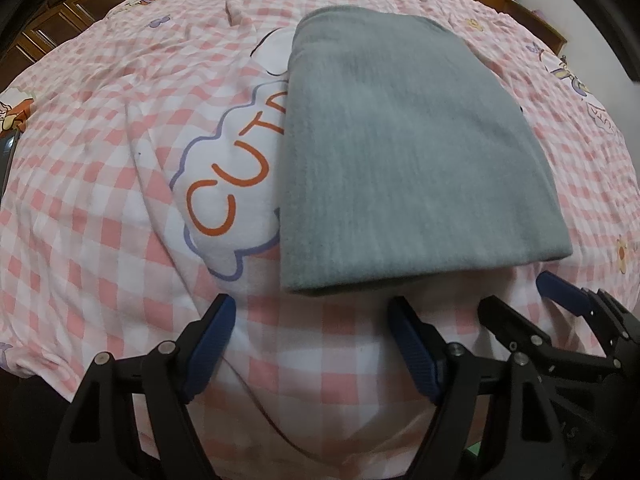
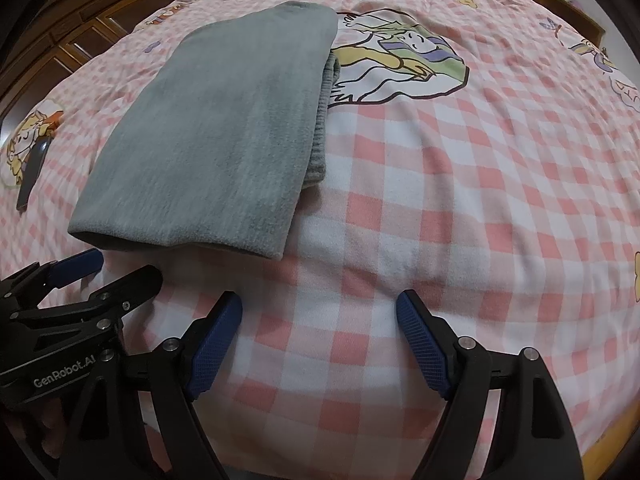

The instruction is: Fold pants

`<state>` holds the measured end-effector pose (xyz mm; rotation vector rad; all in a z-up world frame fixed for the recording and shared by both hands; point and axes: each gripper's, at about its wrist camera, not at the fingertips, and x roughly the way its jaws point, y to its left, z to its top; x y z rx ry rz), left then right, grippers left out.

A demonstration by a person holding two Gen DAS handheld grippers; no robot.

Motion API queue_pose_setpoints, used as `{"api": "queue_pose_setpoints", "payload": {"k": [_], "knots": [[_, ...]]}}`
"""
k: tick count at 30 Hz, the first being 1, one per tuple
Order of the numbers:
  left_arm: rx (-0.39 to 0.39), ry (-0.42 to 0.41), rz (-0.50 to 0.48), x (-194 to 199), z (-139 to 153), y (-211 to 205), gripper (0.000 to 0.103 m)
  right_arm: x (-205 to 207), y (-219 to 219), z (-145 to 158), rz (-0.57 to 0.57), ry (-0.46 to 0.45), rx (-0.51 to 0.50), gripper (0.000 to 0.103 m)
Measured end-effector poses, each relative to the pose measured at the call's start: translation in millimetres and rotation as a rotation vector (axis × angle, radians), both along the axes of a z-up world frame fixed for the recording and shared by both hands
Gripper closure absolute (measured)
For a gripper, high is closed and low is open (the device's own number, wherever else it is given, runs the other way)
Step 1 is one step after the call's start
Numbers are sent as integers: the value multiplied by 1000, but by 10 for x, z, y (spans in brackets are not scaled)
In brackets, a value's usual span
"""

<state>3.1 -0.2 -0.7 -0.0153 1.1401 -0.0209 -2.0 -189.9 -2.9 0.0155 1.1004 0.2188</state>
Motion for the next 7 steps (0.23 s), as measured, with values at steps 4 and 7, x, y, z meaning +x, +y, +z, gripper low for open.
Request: {"api": "queue_pose_setpoints", "payload": {"k": [4, 7], "knots": [[18, -25, -14, -55, 71, -19, 22, -52, -54, 31, -7, -16, 31, 22], [51, -68, -16, -153, 206, -41, 21, -105, -105, 77, -25, -16, 74, 22]]}}
